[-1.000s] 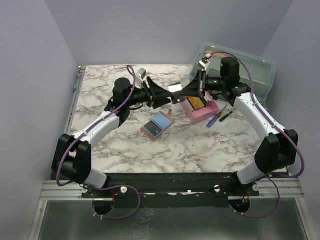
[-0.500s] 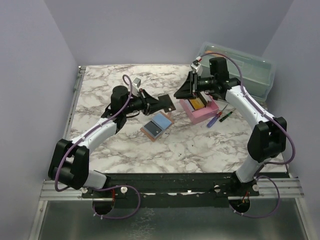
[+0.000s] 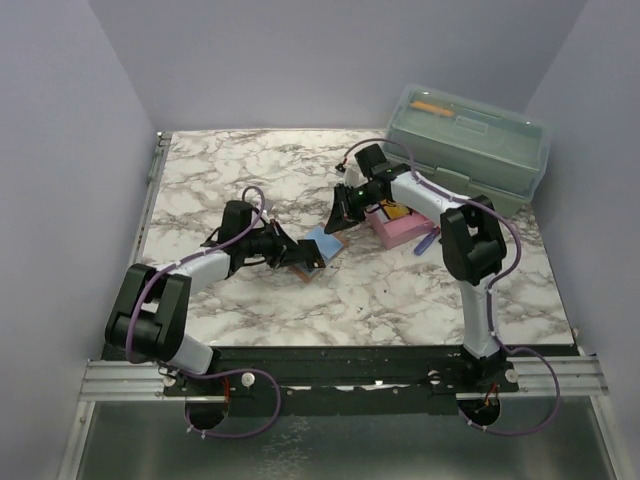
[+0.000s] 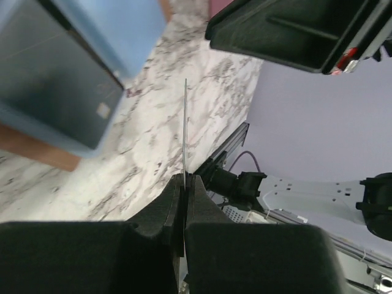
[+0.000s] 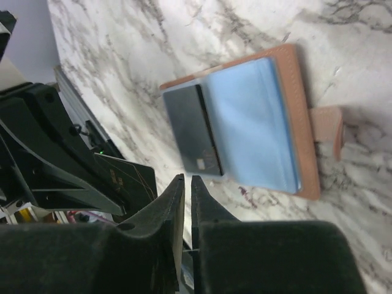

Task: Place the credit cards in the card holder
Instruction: Insert the credit card into the card holder.

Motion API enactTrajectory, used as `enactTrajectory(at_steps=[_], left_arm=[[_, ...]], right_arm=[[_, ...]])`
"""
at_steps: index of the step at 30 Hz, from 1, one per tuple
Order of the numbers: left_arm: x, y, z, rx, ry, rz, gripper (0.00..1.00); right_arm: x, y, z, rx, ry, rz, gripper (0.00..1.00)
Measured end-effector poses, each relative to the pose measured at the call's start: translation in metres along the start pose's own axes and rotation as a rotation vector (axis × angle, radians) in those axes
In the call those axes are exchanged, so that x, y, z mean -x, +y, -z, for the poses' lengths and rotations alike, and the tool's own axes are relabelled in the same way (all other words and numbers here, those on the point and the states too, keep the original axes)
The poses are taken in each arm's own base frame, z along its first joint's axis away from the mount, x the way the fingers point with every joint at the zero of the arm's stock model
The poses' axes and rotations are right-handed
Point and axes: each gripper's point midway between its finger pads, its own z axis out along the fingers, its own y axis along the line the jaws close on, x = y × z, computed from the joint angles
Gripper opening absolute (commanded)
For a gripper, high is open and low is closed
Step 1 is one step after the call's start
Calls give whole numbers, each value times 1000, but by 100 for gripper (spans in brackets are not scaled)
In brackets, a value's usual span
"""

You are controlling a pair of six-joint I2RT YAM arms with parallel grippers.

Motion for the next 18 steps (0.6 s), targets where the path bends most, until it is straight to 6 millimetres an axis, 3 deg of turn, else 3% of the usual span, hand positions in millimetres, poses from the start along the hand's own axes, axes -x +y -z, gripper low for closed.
enactTrajectory(at_steps=[7,11,18], left_arm=[[-8,37,-9,63,41,45,0],[-8,48,-14,74,51,45,0],[-7,60,-18,85,53,40,0]], right_arm=[[2,-36,-21,-117,-7,-18,1],[-16,-69,-30,-207,-9,-60,1],[-41,-71,-26,-246,-66,-115,2]])
